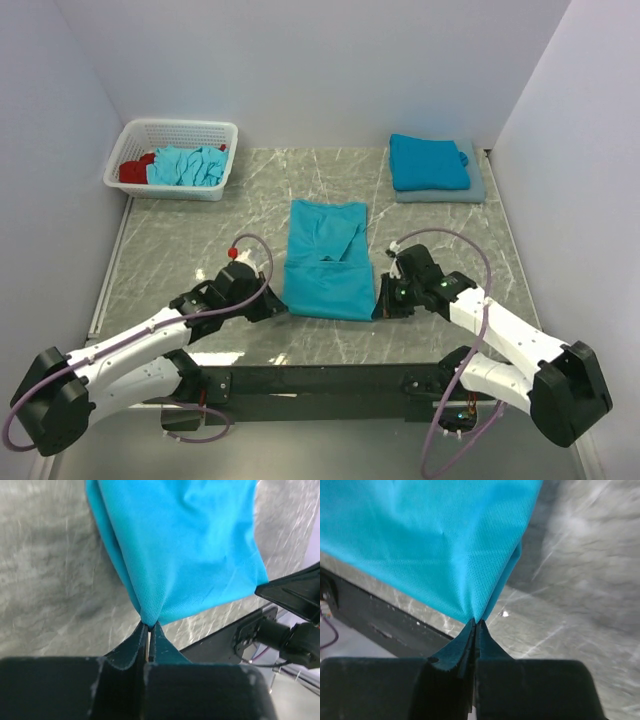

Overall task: Fold and stack the t-shirts
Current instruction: Fold the tshirt

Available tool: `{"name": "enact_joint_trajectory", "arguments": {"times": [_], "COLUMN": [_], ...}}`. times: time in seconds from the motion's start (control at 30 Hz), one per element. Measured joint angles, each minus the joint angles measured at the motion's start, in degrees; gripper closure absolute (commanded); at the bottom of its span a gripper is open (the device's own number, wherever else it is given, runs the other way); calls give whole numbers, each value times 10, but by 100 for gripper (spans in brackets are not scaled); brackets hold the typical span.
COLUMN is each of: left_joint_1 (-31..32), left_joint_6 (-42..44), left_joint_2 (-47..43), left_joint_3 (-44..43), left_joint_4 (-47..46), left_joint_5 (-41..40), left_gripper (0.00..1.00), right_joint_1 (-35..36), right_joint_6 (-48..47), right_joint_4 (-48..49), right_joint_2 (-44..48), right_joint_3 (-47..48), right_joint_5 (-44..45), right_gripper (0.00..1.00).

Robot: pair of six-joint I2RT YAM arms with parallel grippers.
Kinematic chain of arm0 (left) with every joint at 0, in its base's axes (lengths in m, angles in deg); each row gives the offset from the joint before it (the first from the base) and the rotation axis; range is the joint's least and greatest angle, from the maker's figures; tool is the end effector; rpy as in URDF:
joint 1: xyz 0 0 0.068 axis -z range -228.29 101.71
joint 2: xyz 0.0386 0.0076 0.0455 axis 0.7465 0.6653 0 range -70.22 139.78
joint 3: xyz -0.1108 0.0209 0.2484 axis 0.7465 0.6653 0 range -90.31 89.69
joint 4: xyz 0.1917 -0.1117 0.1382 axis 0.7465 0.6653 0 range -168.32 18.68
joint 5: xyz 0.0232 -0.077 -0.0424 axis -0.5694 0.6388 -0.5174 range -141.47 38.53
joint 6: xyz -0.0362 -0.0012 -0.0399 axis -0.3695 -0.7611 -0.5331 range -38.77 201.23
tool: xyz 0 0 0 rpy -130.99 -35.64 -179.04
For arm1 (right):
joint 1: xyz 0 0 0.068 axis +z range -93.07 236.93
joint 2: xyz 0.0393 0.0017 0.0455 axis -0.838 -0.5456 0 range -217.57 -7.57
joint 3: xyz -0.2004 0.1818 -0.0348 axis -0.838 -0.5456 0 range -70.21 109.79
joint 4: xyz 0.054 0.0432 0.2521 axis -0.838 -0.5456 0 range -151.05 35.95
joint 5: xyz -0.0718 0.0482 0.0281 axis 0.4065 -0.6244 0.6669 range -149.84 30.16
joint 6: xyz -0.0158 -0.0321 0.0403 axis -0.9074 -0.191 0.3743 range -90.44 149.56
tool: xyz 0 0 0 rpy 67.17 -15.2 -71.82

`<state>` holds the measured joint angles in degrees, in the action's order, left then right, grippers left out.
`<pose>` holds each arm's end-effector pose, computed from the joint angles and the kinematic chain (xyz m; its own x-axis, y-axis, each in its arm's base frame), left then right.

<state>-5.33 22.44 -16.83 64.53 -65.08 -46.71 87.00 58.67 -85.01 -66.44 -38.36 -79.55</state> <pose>0.1361 -0.1309 0.1899 -0.8709 -0.3537 -0.3413 -0.0390 0.7419 -0.6694 0.1550 0.1036 0.1905 -0.9458 -0.0185 -0.3243 -0.1905 0.8402 0.5078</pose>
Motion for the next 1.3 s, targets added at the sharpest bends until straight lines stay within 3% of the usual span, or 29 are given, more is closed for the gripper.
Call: {"name": "enact_joint_trajectory", "arguments": {"times": [0.43, 0.67, 1.3], "left_joint_1": [-21, -100, -174], "left_joint_6": [72, 110, 161], "left_joint_2": [114, 178, 331], "left_joint_3": [-171, -230, -384], "left_joint_4": [-1, -26, -60], "left_joint_5": [-108, -92, -30], "left_gripper": [100, 100, 100], "right_joint_1": [-61, -89, -171], "right_joint_6": [-32, -49, -81], "right_joint_4": [3, 28, 30], "right_joint_2": [-47, -130, -291], "right_joint_3": [182, 252, 419], "right_joint_5": [91, 95, 29], "right_gripper": [100, 100, 100]}}
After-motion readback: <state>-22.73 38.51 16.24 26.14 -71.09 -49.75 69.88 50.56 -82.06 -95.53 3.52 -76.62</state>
